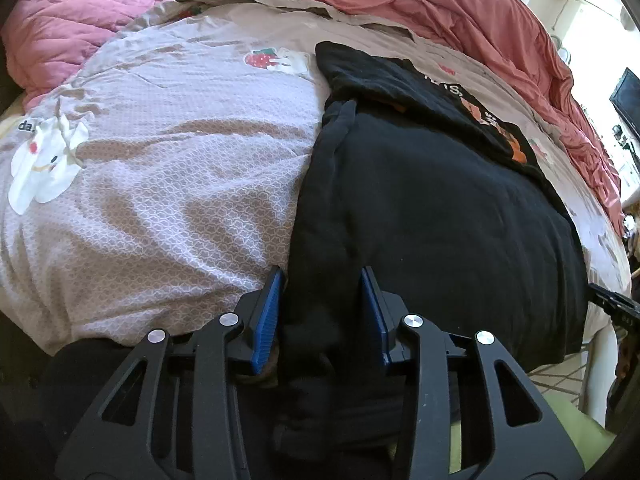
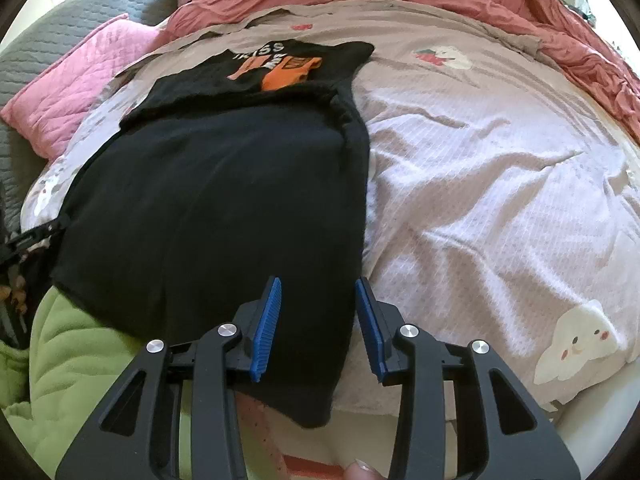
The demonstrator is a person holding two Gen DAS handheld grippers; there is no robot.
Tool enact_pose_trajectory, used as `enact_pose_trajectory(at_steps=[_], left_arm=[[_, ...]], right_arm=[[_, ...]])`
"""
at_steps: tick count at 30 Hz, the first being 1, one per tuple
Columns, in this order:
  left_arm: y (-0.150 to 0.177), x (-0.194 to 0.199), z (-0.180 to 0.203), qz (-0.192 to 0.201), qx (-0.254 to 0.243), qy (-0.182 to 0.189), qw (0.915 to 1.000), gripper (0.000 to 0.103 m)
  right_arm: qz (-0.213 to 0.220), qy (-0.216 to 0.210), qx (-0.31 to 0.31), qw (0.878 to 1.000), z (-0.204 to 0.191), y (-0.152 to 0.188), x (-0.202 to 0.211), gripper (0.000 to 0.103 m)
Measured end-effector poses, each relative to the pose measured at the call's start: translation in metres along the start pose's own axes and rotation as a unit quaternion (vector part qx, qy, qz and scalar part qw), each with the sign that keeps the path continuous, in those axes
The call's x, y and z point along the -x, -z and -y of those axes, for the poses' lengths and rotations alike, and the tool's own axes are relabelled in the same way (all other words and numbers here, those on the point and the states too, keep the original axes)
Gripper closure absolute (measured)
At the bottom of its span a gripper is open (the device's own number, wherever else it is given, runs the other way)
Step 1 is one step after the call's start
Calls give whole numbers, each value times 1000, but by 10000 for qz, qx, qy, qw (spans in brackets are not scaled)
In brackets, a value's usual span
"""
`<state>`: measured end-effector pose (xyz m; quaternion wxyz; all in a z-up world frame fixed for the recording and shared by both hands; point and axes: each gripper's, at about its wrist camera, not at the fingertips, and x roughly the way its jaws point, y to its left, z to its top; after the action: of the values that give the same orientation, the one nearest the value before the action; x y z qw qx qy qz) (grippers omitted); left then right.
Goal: Fold small clothes
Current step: 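Grasp the shirt hem with the left tool while the right tool grasps it too, then lift the hem with both tools and fold it over toward the collar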
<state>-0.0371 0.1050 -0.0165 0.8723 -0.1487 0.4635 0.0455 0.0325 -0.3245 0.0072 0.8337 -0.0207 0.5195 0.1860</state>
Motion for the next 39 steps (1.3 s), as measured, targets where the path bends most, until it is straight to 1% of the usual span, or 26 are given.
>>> enact_pose_trajectory(at_steps=[8, 14, 15, 16, 17, 19, 22, 24, 25, 26, 28, 30, 32, 34, 35, 37, 38, 39], left_arm=[[0, -1, 1, -16, 29, 26, 10000, 72], [1, -2, -2, -23, 110, 125, 9999, 70], [2, -2, -1, -31, 105, 126, 9999, 70], [1, -2, -2, -23, 101, 112, 9999, 70], [2, -1, 0, -20, 70, 71, 9999, 72], [3, -1, 2, -5, -20, -17, 10000, 76], [3, 0, 6, 43, -151, -122, 9998, 84], [2, 3, 5, 77, -137, -79, 9998, 88], [1, 5, 5, 104, -128, -30, 9999, 92], [0, 7, 5, 127, -111, 45, 9998, 93], [-1, 9, 5, 149, -75, 156, 9997, 93], [0, 5, 4, 50, -36, 227, 9997, 92], [1, 0, 3, -58, 27, 298, 9995, 88], [1, -2, 3, -86, 14, 303, 9995, 87], [1, -2, 4, -87, 2, 290, 9995, 87], [1, -1, 6, -48, -35, 231, 9997, 88], [1, 0, 8, -10, -69, 157, 9999, 92], [0, 0, 8, 13, -78, 137, 9999, 94]], right_arm=[[-25, 25, 133, 9999, -1, 1, -13, 66], [170, -75, 289, 9994, 0, 3, -21, 67], [172, -100, 291, 9994, 1, 3, -20, 72], [172, -125, 305, 9993, 2, 3, -18, 82], [185, -169, 345, 9991, 2, 3, -16, 87], [225, -212, 416, 9987, -1, 2, -10, 91], [378, -349, 483, 9975, -7, 1, 2, 91], [488, -429, 543, 9964, -11, -1, 9, 91], [509, -448, 568, 9961, -13, -2, 10, 91], [495, -449, 569, 9961, -13, -2, 9, 91], [415, -450, 539, 9967, -10, -2, 5, 89], [299, -408, 470, 9976, -6, 0, -1, 88], [223, -441, 358, 9981, -1, 2, -5, 87], [138, -525, 280, 9981, 3, 4, -8, 83], [85, -549, 260, 9981, 3, 5, -10, 79], [64, -556, 259, 9981, 3, 7, -13, 79], [80, -551, 268, 9981, 2, 7, -14, 82], [109, -561, 265, 9980, 2, 8, -12, 89]])
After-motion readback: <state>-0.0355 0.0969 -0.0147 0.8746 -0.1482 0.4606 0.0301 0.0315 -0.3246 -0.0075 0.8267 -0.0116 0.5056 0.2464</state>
